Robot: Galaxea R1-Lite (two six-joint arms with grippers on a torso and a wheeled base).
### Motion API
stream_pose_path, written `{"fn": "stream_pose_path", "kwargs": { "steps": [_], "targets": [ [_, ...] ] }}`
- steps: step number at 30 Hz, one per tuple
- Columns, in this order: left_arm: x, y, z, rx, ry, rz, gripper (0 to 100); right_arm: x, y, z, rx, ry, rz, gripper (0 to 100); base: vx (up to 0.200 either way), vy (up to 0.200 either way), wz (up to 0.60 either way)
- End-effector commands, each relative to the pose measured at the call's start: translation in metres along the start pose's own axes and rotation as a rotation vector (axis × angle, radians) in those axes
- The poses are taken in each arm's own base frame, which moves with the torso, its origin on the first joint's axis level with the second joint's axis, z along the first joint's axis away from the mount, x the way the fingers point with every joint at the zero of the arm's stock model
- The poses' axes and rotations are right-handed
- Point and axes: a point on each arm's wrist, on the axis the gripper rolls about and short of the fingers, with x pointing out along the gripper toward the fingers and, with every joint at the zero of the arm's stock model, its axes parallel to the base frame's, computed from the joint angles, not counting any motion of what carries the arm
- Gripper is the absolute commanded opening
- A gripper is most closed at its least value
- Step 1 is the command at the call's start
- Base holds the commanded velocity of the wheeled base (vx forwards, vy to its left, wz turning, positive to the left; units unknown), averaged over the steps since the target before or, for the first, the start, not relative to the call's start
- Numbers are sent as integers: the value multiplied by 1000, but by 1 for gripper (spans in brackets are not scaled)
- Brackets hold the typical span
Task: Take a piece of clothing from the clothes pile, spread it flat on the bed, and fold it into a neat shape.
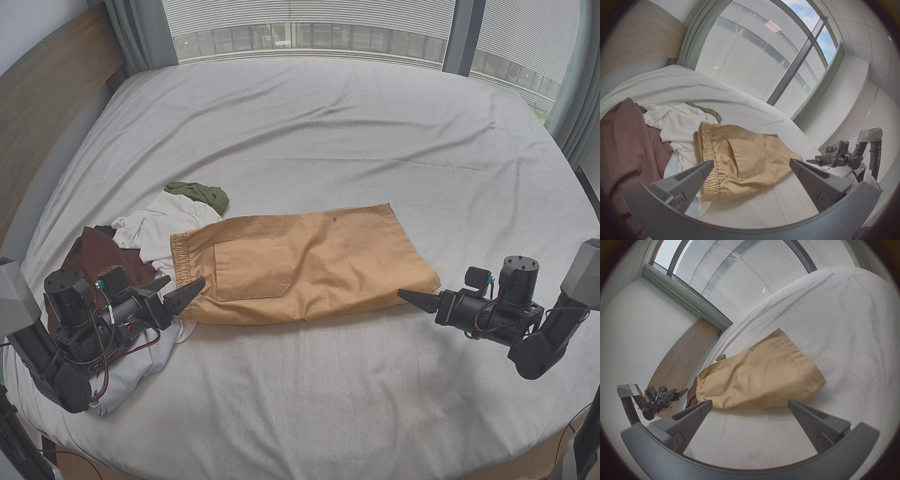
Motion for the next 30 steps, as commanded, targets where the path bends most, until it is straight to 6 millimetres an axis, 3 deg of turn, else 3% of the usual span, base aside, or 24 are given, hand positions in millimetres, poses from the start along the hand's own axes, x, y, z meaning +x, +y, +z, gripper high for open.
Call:
{"fn": "stream_pose_path", "kwargs": {
  "steps": [1,18,30],
  "targets": [
    [1,1,-3,-5,10,2,100,8,-11,-13,24,44,-22,100,0,0,0],
    [1,1,-3,-7,10,2,100,39,-27,-29,14,11,-77,100,0,0,0],
    [0,1,-2,-6,8,2,100,70,-26,-38,-32,-95,21,100,0,0,0]
  ]
}}
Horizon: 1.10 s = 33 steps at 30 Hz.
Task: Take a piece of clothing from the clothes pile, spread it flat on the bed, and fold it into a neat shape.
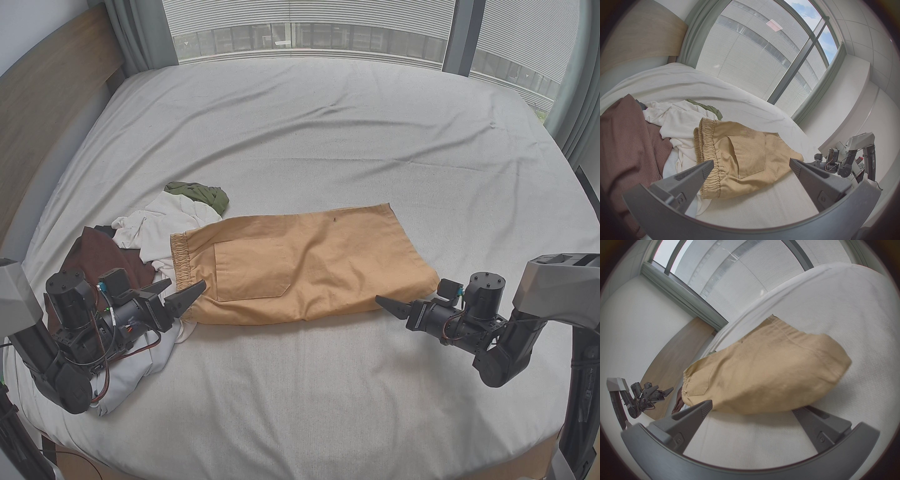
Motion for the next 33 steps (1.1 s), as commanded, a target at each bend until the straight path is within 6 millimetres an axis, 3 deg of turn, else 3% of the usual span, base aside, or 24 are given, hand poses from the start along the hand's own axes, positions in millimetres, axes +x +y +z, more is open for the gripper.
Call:
{"fn": "stream_pose_path", "kwargs": {
  "steps": [1,28,29,33],
  "targets": [
    [0,0,0,0,-2,0,100,12,-6,-14,1,-7,14,100,0,0,0],
    [-1,-3,0,-2,-1,-7,100,24,-6,-14,23,-35,36,100,0,0,0],
    [-1,-3,0,-2,0,-8,100,24,-6,-15,24,-34,36,0,0,0,0],
    [-1,-3,1,-1,-2,-8,100,23,-6,-14,24,-35,34,0,0,0,0]
  ]
}}
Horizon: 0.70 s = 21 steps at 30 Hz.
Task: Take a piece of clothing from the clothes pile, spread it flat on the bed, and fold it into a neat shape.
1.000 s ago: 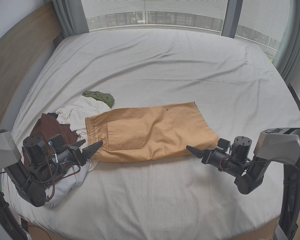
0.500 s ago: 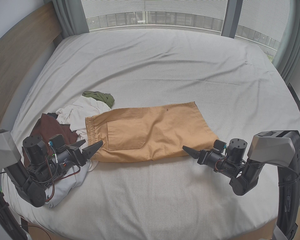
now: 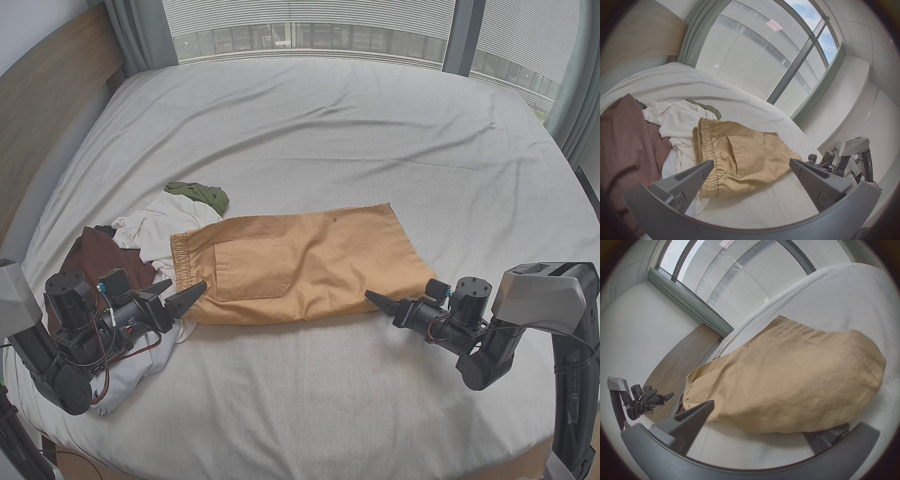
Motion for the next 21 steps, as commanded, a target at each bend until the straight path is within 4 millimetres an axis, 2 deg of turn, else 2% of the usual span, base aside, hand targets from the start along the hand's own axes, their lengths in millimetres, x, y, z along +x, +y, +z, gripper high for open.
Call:
{"fn": "stream_pose_path", "kwargs": {
  "steps": [1,2,3,6,13,18,21],
  "targets": [
    [0,0,1,1,-2,-2,100,-1,0,-1,1,3,-1,0,0,0,0],
    [0,0,0,-1,-1,-2,100,-1,0,-1,0,0,-10,0,0,0,0],
    [0,0,2,-11,-7,-1,100,-13,3,-4,-11,24,-35,0,0,0,0],
    [-1,1,3,-12,-11,1,100,-27,7,-7,-40,60,-53,0,0,0,0],
    [0,0,2,-11,-10,-3,100,-52,16,-4,-36,89,-76,0,0,0,0],
    [0,-3,1,-13,-2,-9,100,-68,19,-10,-39,130,-98,0,0,0,0],
    [0,-3,1,-13,-1,-10,100,-70,19,-11,-43,137,-101,0,0,0,0]
  ]
}}
